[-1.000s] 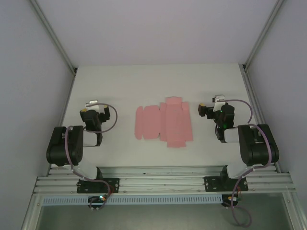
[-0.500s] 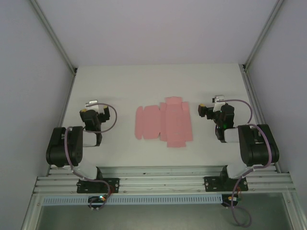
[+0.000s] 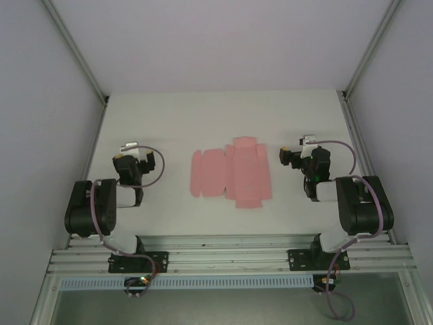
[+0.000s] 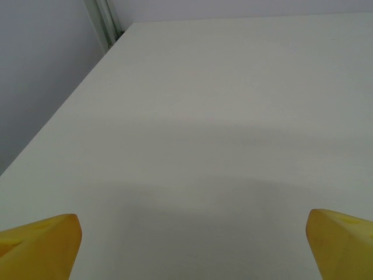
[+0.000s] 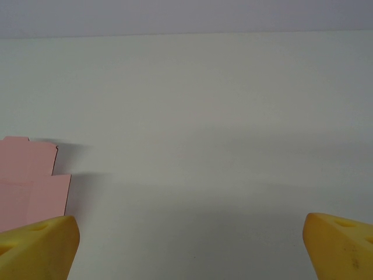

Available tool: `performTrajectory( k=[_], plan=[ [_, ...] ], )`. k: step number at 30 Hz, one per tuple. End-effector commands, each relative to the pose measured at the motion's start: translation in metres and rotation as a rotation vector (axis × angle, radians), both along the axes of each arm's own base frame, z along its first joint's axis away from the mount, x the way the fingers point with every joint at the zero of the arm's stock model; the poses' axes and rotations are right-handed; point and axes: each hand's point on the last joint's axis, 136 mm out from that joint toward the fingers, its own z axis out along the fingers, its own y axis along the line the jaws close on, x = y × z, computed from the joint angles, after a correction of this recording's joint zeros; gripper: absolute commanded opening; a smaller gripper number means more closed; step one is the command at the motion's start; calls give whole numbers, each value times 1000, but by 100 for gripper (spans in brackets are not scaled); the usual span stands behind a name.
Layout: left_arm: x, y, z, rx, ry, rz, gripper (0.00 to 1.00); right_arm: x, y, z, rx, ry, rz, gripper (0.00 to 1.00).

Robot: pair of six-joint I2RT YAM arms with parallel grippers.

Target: Assemble paper box

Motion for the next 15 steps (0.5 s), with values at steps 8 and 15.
performTrajectory(
  k=[8,15],
  plan=[
    [-23,-23,94,-122,-10,-61,100,-10,18,71,141,135,5,100],
    [-35,-109,101,-370,219,-278,100,-34,54,54,249,516,-4,100]
  ],
)
